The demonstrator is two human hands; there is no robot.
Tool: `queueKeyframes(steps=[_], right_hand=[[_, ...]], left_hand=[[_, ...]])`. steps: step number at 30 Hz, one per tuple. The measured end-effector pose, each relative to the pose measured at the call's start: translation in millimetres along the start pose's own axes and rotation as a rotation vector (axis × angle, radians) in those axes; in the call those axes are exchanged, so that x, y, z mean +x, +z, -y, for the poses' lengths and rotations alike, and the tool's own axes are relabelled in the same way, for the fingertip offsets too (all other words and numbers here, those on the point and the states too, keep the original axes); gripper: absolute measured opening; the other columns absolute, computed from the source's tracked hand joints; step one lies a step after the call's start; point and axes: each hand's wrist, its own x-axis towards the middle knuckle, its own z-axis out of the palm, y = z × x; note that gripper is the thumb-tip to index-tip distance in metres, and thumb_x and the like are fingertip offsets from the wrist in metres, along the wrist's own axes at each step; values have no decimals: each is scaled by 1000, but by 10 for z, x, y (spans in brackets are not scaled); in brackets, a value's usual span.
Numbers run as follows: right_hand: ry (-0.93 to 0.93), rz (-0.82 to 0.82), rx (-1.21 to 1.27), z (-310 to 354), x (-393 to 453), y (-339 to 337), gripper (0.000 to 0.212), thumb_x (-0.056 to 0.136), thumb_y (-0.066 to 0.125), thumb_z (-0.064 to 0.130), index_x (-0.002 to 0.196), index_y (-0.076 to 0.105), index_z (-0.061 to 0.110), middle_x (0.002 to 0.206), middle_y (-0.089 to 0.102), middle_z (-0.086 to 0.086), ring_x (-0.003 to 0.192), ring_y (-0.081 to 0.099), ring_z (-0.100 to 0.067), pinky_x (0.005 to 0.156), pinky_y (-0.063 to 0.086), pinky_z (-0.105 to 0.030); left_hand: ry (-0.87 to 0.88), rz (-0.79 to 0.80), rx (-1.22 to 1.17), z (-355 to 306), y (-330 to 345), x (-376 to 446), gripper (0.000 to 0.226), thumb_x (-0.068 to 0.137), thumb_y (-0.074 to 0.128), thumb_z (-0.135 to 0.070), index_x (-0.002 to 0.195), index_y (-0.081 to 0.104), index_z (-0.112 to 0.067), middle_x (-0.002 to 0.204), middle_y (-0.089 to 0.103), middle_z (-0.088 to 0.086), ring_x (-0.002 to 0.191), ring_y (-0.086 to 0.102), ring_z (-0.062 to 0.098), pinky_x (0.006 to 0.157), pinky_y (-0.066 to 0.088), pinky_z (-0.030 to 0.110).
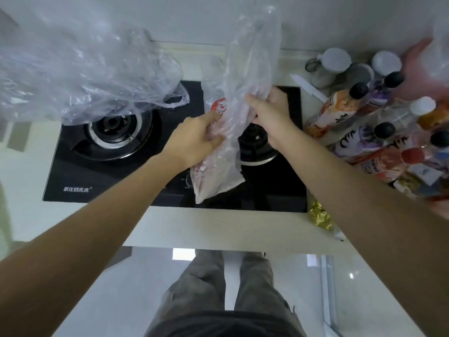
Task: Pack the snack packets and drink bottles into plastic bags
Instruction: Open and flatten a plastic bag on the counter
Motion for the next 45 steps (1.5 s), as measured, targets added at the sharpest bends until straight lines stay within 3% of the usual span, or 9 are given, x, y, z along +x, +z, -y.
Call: queueKeyframes(steps=[9, 15, 21, 27, 31, 35, 38, 43, 45], right_hand=[[186, 32, -159, -632, -617, -493, 20, 96, 69, 10, 114, 67, 1, 106, 72, -21, 89, 75, -24, 79, 65, -48], [171, -28, -169, -509, -484, -647, 77, 86, 81, 16, 150, 40, 25, 130, 61, -2, 113, 67, -20, 91, 62, -41], [131, -130, -148, -170, -72, -628, 104, 79, 83, 34, 162, 20, 32, 136, 60, 2, 120, 61, -14, 107, 51, -45], [169, -147, -238, 1, 249, -442, 100, 89, 78, 36, 165, 13, 26, 165, 34, -2, 143, 44, -23, 103, 41, -32], [164, -140, -261, 10, 331, -371, 83, 94, 73, 32, 161, 26, 23, 161, 39, -1, 137, 48, -21, 94, 42, -28], [94, -173, -279, 81, 300, -352, 35, 96, 64, 24, 130, 60, 14, 114, 64, 1, 93, 63, -12, 69, 51, -20], [70, -130, -179, 242, 200, -384, 18, 95, 66, 28, 105, 71, 14, 87, 71, 1, 88, 71, -19, 91, 62, -42], [29, 134, -34, 676, -357, -577, 23, 106, 55, 16, 120, 68, 4, 113, 73, -20, 91, 75, -32, 80, 64, -38], [25, 233, 50, 799, -538, -623, 17, 104, 53, 7, 109, 68, 5, 101, 74, -15, 83, 73, -25, 73, 63, -32]], left_hand=[[-42, 217, 122, -301, 501, -746, 39, 96, 58, -53, 126, 59, -29, 87, 63, -7, 77, 63, 20, 67, 46, 33], [12, -87, 123, -406, 254, -417, 30, 93, 51, -54, 99, 68, -30, 86, 66, -11, 72, 64, 16, 69, 58, 38], [-148, -292, 16, -284, -30, 391, 53, 90, 67, -44, 135, 48, -23, 136, 39, 9, 128, 43, 28, 96, 47, 40], [-520, -149, -147, -156, -2, 932, 74, 88, 69, -44, 151, 31, -38, 156, 22, 19, 141, 30, 41, 106, 40, 48], [-517, -79, -217, -53, -52, 953, 68, 87, 68, -29, 148, 40, -30, 137, 50, 12, 119, 53, 32, 96, 52, 41], [-374, 2, -136, 14, -129, 835, 45, 87, 69, -22, 131, 60, -19, 119, 64, 6, 105, 62, 24, 84, 53, 35], [-245, -24, 61, -4, -278, 692, 33, 90, 66, -16, 123, 68, -16, 115, 69, 8, 101, 65, 26, 80, 51, 34], [32, -140, 401, -162, -626, 289, 27, 96, 61, -30, 114, 74, -16, 108, 66, 13, 105, 60, 35, 71, 48, 40], [135, -176, 499, -195, -729, 123, 22, 94, 64, -28, 102, 77, -14, 110, 56, 14, 110, 50, 36, 70, 44, 41]])
